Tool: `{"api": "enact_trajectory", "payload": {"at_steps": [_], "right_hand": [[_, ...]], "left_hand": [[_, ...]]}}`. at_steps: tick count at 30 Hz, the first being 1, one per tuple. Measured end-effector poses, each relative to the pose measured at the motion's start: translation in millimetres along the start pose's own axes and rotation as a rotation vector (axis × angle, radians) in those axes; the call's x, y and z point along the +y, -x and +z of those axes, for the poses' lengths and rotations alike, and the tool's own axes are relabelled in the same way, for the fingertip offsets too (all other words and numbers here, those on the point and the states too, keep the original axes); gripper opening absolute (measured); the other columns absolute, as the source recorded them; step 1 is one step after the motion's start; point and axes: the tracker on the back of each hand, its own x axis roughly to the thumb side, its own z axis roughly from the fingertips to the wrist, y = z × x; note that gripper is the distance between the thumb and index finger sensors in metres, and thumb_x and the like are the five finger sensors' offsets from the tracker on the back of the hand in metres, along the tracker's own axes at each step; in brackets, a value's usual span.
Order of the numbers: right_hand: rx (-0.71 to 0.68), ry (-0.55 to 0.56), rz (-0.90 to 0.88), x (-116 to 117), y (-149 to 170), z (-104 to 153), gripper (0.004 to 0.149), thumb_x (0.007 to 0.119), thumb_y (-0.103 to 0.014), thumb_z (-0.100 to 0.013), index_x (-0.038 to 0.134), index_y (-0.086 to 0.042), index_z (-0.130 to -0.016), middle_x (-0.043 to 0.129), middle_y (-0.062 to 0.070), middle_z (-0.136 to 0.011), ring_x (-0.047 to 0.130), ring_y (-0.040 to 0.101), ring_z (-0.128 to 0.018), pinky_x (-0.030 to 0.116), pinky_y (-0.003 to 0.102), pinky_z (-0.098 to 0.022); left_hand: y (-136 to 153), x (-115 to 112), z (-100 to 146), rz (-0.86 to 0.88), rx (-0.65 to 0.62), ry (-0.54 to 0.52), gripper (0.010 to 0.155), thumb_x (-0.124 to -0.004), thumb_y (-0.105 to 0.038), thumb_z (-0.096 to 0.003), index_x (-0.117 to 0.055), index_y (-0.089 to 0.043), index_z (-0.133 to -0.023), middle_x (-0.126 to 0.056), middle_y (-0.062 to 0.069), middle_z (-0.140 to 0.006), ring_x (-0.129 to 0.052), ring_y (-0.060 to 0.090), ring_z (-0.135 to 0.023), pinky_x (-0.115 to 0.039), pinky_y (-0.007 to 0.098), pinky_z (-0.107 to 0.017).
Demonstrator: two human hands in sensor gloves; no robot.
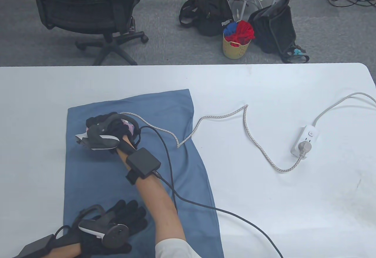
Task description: Iron pillowcase with electric iron on table
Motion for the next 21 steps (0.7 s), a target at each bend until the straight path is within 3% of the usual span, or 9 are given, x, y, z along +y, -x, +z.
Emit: {"api": "enact_trajectory", "payload": {"at_steps": [14,19,21], "right_hand": [[0.088,-0.035,0.023,-4.9,10.1,-2.5,0.042,0.074,-0.038,-0.046,0.075,-0.029,-0.087,0.092,-0.006,-0.049,0.1,0.01,-0.032,0.084,0.043,-0.046],[0.006,0.003,-0.085,-32.3,2.8,14.7,0.042,0.075,-0.04,-0.045,0.078,-0.028,-0.086,0.093,-0.006,-0.047,0.1,0.008,-0.028,0.086,0.042,-0.041],[-0.062,0.012,-0.035,-55.1,-5.9,21.7,0.043,0.075,-0.041,-0.045,0.078,-0.028,-0.086,0.094,-0.008,-0.047,0.1,0.007,-0.027,0.086,0.041,-0.04]], "left_hand": [[-0.5,0.1,-0.3,-0.008,0.001,-0.002,0.079,-0.04,-0.066,-0.0497,0.014,-0.037,-0.099,0.03,0.001,-0.107,0.026,0.036,-0.096,0.008,0.058,-0.07],[-0.4,0.1,-0.3,-0.015,-0.001,-0.001,0.079,-0.039,-0.066,-0.0496,0.015,-0.037,-0.099,0.03,0.001,-0.107,0.026,0.037,-0.096,0.008,0.058,-0.069],[-0.5,0.1,-0.3,-0.016,-0.001,-0.001,0.079,-0.039,-0.066,-0.0496,0.015,-0.037,-0.099,0.031,0.001,-0.107,0.026,0.037,-0.096,0.008,0.058,-0.069]]}}
